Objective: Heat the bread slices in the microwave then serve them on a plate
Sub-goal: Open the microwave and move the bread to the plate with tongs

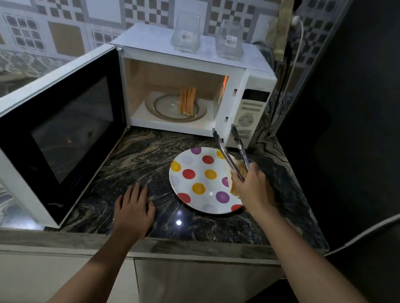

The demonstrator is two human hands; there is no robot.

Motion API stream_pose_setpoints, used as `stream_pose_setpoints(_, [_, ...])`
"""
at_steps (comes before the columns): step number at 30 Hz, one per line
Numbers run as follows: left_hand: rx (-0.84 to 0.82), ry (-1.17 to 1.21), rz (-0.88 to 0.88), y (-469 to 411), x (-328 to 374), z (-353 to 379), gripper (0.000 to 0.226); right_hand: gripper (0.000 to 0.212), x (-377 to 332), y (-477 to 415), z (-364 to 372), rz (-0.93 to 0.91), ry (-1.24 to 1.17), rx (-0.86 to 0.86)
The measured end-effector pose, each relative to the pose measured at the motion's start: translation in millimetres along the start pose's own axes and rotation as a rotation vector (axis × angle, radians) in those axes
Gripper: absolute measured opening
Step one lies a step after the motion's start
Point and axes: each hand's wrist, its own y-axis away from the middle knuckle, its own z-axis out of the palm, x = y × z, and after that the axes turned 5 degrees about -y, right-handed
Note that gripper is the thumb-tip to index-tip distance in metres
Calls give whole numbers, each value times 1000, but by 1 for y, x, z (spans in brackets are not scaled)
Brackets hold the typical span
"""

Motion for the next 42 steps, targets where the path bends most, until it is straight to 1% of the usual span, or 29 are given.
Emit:
stream_pose_setpoints(2, [-20,-10,-2,-7,-1,-5,69,48,-18,-14,6,-24,-38,-26])
stream_pose_setpoints(4, [-39,-29,6,-16,-2,-5,63,49,-37,-28,14,-13,-85,-65])
stream_pose_setpoints(5, [-38,-22,9,-20,-2,-6,66,51,-46,-36,19,1,-103,-84])
stream_pose_setpoints(8, [-16,7,14,-38,-4,-7,87,55,-72,-64,40,52,-174,-132])
stream_pose_setpoints(11, [-42,12,20,-61,-5,-10,91,53,-95,-94,62,86,-172,-178])
stream_pose_setpoints(13, [-62,18,20,-77,-4,-11,86,50,-108,-112,74,109,-150,-190])
stream_pose_setpoints(16, [-81,17,34,-104,-1,-7,60,47,-126,-140,90,144,-208,-165])
stream_pose_setpoints(17, [-79,23,43,-112,0,-6,57,47,-132,-150,93,150,-204,-164])
stream_pose_setpoints(19, [-66,24,55,-125,0,-4,61,48,-142,-167,99,155,-157,-173])
stream_pose_setpoints(22, [9,48,63,-134,2,-3,77,48,-155,-190,106,145,-113,-158])
stream_pose_setpoints(24, [30,72,55,-136,2,-3,73,47,-161,-203,110,151,-110,-158])
stream_pose_setpoints(26, [11,77,49,-137,1,-3,59,48,-165,-212,112,170,-98,-170])
stream_pose_setpoints(28, [7,86,51,-138,1,-3,54,52,-169,-221,114,170,-108,-172])
stream_pose_setpoints(30, [14,82,52,-139,0,-3,56,54,-171,-229,116,170,-125,-164])
stream_pose_setpoints(34, [60,48,41,-138,0,0,63,52,-182,-238,120,215,-147,-238])
stream_pose_setpoints(36, [81,35,43,-139,0,1,63,47,-186,-243,123,240,-169,-241])
stream_pose_setpoints(39, [69,30,56,-140,-1,3,63,34,-187,-246,126,246,-136,-233])
stream_pose_setpoints(42, [75,18,50,-141,-2,4,61,31,-186,-246,122,248,-115,-207])
